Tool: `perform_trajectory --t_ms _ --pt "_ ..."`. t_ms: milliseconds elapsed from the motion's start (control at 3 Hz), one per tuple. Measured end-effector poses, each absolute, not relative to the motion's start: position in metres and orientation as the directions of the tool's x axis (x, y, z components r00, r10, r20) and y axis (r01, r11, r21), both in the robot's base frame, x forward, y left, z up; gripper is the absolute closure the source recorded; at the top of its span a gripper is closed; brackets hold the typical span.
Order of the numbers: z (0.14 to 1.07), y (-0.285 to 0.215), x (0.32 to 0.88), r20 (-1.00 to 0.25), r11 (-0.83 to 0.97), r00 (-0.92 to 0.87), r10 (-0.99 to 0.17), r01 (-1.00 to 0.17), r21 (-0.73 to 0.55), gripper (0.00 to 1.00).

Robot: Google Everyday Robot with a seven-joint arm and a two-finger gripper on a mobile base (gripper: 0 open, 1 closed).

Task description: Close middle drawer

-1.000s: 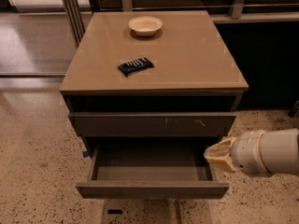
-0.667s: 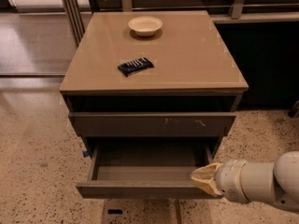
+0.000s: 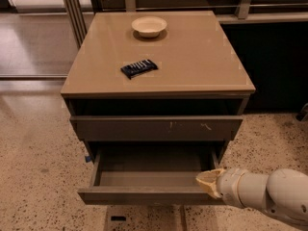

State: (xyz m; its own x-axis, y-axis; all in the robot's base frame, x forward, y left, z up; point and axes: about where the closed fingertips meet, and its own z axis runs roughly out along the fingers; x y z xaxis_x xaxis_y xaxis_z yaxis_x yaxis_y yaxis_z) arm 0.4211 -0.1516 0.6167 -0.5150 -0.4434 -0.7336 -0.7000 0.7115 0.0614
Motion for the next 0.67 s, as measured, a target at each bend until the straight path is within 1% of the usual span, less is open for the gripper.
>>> perform_trajectory --t_ms 333,667 --pt "0.592 -0.143 0.408 -0.718 0.720 -0.566 -0.405 -0.681 0.131 1.00" --pt "0.546 -0.133 0.391 -0.705 0.751 -0.634 -0.318 -0.622 0.221 1.00"
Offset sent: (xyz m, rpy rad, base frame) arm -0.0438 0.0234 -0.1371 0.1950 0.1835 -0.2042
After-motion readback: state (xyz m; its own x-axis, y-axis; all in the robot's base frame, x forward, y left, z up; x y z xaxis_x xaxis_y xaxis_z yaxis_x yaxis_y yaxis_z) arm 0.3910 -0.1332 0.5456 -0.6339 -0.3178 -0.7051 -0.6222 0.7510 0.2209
